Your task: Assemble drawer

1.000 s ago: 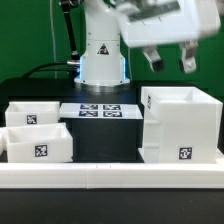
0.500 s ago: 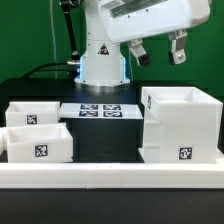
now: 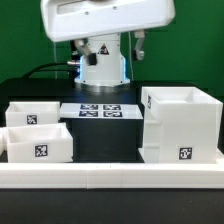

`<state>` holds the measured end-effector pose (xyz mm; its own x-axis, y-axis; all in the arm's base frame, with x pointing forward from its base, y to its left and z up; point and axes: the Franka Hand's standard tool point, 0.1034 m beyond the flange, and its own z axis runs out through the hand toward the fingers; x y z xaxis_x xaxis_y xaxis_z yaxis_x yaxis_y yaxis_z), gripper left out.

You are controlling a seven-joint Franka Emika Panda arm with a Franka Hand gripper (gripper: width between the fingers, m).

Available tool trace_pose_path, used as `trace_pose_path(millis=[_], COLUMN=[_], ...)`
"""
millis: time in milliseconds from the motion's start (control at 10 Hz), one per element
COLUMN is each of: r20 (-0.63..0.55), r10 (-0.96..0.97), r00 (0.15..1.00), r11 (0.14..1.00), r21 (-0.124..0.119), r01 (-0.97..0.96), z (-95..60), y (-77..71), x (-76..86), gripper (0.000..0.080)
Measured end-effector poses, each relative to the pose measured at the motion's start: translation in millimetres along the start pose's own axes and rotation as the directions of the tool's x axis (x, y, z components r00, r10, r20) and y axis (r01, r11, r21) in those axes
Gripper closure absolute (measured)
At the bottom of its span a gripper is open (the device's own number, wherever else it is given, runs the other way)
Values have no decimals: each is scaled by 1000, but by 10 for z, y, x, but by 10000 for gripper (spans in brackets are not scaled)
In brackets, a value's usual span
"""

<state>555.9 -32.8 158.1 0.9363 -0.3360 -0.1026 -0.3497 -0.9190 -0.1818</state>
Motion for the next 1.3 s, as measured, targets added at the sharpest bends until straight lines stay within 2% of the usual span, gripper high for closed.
trace_pose_path(millis=[300,400,500,600,700,800,900,1300], r20=[3,1,2,4,-4,-6,-8,-5], r10=[11,-75,-221,-274,-346,-378,-386,-386], r00=[1000,997,975,962,938,926,922,922], r11=[1000,997,973,959,934,920,916,916], r21=[0,-23,-72,-80,-103,-114,-120,-119], r01=[-11,75,221,273,344,375,382,383], z=[16,31,96,162,237,355,423,427], y=[-8,43,181,264,338,420,465,456], x=[-8,-2,9,13,47,74,93,88], gripper=[150,150,150,150,150,150,150,150])
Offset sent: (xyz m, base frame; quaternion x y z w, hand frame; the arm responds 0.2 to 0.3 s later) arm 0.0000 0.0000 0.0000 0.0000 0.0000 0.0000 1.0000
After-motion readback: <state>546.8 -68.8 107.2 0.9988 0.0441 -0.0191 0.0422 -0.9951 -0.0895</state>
